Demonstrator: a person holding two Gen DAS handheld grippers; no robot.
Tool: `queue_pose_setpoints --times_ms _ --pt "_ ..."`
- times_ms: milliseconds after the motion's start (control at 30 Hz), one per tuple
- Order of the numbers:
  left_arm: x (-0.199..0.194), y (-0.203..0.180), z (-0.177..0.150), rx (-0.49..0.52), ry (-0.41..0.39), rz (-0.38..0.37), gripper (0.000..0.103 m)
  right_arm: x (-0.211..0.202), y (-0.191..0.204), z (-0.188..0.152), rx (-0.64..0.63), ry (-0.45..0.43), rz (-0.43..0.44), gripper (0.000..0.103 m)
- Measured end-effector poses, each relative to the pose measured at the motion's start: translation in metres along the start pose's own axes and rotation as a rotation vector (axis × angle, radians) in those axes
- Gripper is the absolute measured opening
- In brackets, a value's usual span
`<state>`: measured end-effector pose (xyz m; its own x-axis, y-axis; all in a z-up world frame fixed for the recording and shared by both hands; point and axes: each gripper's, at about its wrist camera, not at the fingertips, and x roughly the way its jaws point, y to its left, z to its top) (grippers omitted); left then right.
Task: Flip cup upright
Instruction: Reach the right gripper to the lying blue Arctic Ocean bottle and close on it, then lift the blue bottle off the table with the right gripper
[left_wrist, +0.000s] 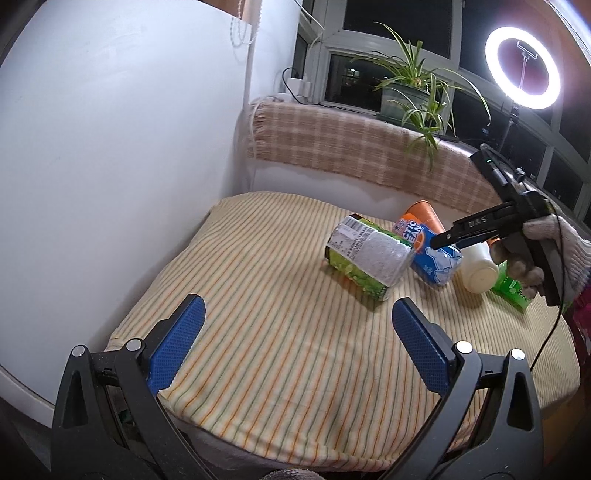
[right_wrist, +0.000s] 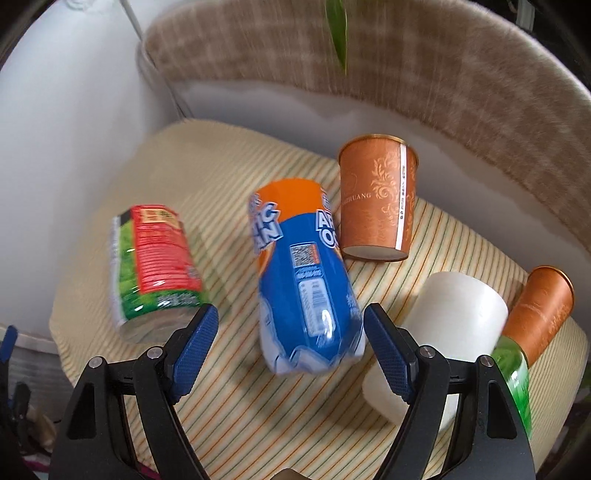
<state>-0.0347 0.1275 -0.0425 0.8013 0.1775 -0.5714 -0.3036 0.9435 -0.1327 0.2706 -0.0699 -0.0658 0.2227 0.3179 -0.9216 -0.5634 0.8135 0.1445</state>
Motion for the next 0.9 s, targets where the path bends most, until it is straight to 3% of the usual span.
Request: queue_pose_setpoints --times_ms 267,400,633,900 --pt "0.000 0.012 0.003 -0.019 0.001 0.022 0.103 0.029 0.003 0.013 -0.004 0.067 -0.054 0.079" --pt "0.001 0.013 0.004 -0.022 0.000 0.027 0.103 0.035 0.009 0.017 -0.006 0.080 -0.050 0.068" --pt "0.001 0.012 0.004 -0.021 0.001 0.029 0.103 0.039 0.014 0.020 -0.017 0.062 -0.040 0.066" --pt "0.001 0.010 0.005 -0.013 -0.008 0.031 0.103 0.013 0.007 -0.004 -0.022 0.002 -0.029 0.066"
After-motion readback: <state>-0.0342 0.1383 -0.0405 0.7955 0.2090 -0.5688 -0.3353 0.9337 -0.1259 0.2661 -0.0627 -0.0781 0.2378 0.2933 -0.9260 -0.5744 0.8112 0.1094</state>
